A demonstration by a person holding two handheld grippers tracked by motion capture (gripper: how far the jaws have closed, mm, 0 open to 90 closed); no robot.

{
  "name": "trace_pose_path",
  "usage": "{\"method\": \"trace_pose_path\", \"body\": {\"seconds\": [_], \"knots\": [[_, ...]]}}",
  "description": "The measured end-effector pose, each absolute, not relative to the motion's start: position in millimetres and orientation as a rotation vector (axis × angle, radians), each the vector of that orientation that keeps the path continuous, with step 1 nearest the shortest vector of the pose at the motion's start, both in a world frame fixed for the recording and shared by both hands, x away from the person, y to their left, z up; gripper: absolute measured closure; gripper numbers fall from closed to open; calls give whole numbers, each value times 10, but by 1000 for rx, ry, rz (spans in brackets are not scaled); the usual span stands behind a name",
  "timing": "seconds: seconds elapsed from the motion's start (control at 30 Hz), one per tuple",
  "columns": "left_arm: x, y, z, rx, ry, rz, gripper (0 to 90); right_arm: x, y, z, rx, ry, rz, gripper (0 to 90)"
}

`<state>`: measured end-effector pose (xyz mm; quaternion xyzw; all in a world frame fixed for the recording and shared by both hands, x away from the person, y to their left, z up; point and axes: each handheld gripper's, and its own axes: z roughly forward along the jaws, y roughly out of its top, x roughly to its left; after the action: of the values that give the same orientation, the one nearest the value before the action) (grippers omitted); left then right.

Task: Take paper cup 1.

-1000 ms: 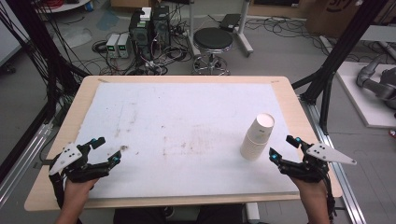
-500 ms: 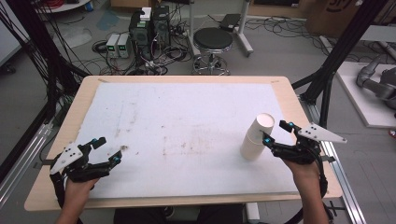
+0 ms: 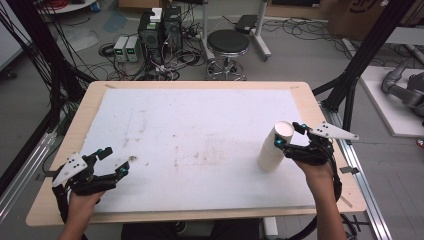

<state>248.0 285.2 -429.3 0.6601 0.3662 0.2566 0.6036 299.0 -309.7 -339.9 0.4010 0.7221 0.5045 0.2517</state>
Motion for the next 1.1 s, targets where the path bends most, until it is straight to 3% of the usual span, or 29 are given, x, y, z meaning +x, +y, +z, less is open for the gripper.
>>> {"method": "trace_pose_path", "body": {"seconds": [0.4, 0.8, 1.1], "knots": [[2490, 2844, -4304, 1537, 849, 583, 159, 3086, -3031, -3465, 1099, 1987, 1373, 212], [2495, 2846, -4313, 1541, 852, 576, 161, 3112, -3031, -3461, 1082, 1991, 1389, 329], [2499, 2845, -4317, 1541, 856, 570, 161, 3113, -3027, -3428, 1078, 1988, 1387, 335]]}}
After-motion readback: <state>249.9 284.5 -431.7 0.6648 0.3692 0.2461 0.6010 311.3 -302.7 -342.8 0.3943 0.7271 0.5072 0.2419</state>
